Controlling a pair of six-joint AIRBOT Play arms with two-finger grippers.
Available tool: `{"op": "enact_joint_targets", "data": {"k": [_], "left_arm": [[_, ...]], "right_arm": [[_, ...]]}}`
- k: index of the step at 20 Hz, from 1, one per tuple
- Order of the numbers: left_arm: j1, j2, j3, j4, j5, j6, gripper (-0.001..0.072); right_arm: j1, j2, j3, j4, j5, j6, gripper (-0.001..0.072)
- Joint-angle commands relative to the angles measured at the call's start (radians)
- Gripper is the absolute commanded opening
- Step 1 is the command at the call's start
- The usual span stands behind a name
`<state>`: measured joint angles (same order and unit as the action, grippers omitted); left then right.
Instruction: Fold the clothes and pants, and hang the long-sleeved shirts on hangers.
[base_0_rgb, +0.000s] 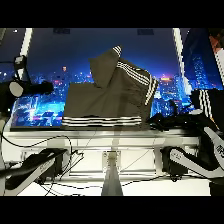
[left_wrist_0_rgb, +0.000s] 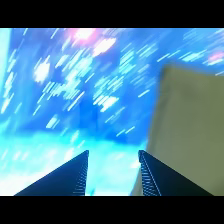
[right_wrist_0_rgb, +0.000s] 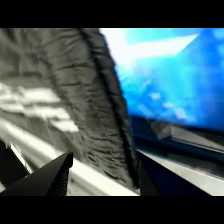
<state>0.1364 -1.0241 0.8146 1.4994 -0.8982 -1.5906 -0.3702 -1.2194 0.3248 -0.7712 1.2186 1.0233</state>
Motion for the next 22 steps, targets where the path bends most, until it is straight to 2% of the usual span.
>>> {"op": "enact_joint_targets", "data": {"k": [1,2,4,5,6,7,8,10,13,15,16,17,18,19,22], "left_arm": [[0.140,-0.101,0.000,-0.005,-0.169,0.040,0.0347],[0.180,-0.126,0.000,-0.018,-0.222,0.115,0.0347],[0.245,-0.158,0.000,-0.055,-0.321,0.241,0.0189],[0.273,-0.167,0.000,-0.061,-0.365,0.298,0.0184],[0.296,-0.172,0.000,-0.061,-0.393,0.338,0.0184],[0.319,-0.174,0.000,-0.062,-0.410,0.368,0.0183],[0.339,-0.175,-0.005,-0.065,-0.409,0.372,0.0175],[0.359,-0.182,-0.022,-0.084,-0.410,0.378,0.0010],[0.357,-0.209,-0.064,-0.188,-0.476,0.407,0.0011],[0.357,-0.226,-0.076,-0.210,-0.472,0.405,0.0011],[0.357,-0.229,-0.076,-0.210,-0.472,0.405,0.0024],[0.357,-0.228,-0.076,-0.207,-0.476,0.406,0.0194],[0.357,-0.227,-0.076,-0.208,-0.481,0.406,0.0453],[0.357,-0.228,-0.076,-0.214,-0.480,0.411,0.0559],[0.358,-0.233,-0.077,-0.335,-0.476,0.509,0.0559]], "right_arm": [[0.127,-0.040,0.008,0.045,-0.053,-0.123,0.0413],[0.149,-0.040,0.023,0.050,-0.059,-0.139,0.0341],[0.167,-0.040,0.060,0.054,-0.059,-0.154,0.0251],[0.167,-0.040,0.078,0.061,-0.060,-0.155,0.0241],[0.167,-0.040,0.094,0.060,-0.060,-0.159,0.0177],[0.167,-0.040,0.108,0.063,-0.059,-0.171,0.0053],[0.167,-0.040,0.116,0.064,-0.060,-0.175,0.0020],[0.167,-0.040,0.124,0.068,-0.061,-0.181,0.0020],[0.167,-0.040,0.124,0.068,-0.068,-0.181,0.0020],[0.167,-0.040,0.124,0.068,-0.087,-0.181,0.0020],[0.167,-0.040,0.124,0.068,-0.094,-0.181,0.0021],[0.167,-0.040,0.124,0.068,-0.098,-0.181,0.0020],[0.167,-0.040,0.124,0.068,-0.103,-0.181,0.0020],[0.167,-0.040,0.124,0.068,-0.106,-0.181,0.0020],[0.167,-0.040,0.124,0.068,-0.112,-0.181,0.0021]]}}
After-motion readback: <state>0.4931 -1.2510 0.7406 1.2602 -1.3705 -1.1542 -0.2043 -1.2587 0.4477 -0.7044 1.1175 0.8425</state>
